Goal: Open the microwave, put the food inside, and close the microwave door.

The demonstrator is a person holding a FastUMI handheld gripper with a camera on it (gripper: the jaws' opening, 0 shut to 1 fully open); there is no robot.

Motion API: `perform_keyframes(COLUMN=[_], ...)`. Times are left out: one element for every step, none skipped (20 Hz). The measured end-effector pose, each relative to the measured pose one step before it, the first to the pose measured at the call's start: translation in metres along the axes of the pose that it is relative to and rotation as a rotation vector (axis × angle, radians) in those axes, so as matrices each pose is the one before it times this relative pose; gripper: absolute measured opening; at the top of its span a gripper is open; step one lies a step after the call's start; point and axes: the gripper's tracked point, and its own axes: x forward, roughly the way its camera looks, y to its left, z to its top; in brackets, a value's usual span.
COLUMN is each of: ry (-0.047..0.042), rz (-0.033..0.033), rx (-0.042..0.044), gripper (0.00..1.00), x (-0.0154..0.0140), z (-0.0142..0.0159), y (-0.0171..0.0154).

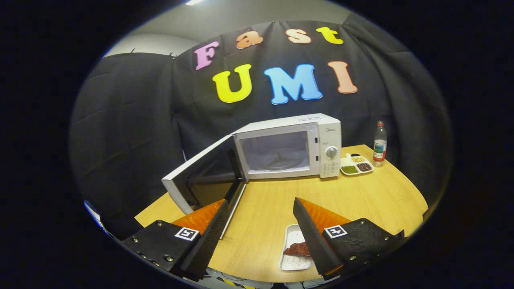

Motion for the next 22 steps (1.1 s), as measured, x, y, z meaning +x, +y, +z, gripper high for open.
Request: perform_keyframes(ry=[0.00984, 0.01627, 0.02189, 0.01751, 0.01165, 0.00853, 0.00909, 0.01145, 0.01066, 0.01184, 0.01365, 0.01787, 0.02467, 0.02402, 0.02233, 0.02386, 0.01546, 0.01233, 0.01965, 0.01446, 0.00868, 0.00086], rz=[-0.02564, -0.02067, -0.0187, -0.0216, -0.01614, -0.01697, -0.01557, -0.01543, -0.01788, -0.01572, -0.00784, -0.0072, -0.00026, 0.00309, 0.00275, 0.0098, 0.00803, 0.00638, 0.01578, 0.02112, 0.01954, -0.01255], rx=[0.01867, 0.01812, 0.01747, 0.01717, 0.01805, 0.0191, 0.01506, 0.011, 0.00938, 0.00926, 0.01563, 0.02108, 0.02768, 0.03206, 0.03482, 0.03503, 0.03575, 0.03444, 0.03075, 0.03132, 0.02634, 0.01999], gripper=[0.98, 0.98, 0.98, 0.98, 0.98, 0.98, 0.98, 0.98, 0.98, 0.98, 0.98, 0.97, 0.96, 0.96, 0.96, 0.96, 0.96, 0.91, 0.86, 0.84, 0.84, 0.74], x=[0.0026, 0.00337, 0.00287, 0.00196, 0.00194, 0.00216, 0.00175, 0.00208, 0.00185, 0.00277, 0.00228, 0.00375, 0.00365, 0.00286, 0.00283, 0.00166, 0.00302, 0.00147, 0.00205, -0.00127, -0.00228, 0.00164], z=[-0.00335, -0.00677, -0.00624, -0.00652, -0.00417, -0.00395, -0.0035, -0.00442, -0.00426, -0.00413, -0.00493, -0.00685, -0.00699, -0.00696, -0.00573, -0.00609, -0.00415, -0.00325, -0.00633, -0.00497, -0.0015, -0.00309], y=[-0.01331, -0.01262, -0.01067, -0.01137, -0.00932, -0.009, -0.00863, -0.00926, -0.00857, -0.00864, -0.0063, -0.00636, -0.00415, -0.00349, -0.00316, -0.00139, -0.00186, -0.00137, 0.00128, 0.00236, 0.0018, -0.00287])
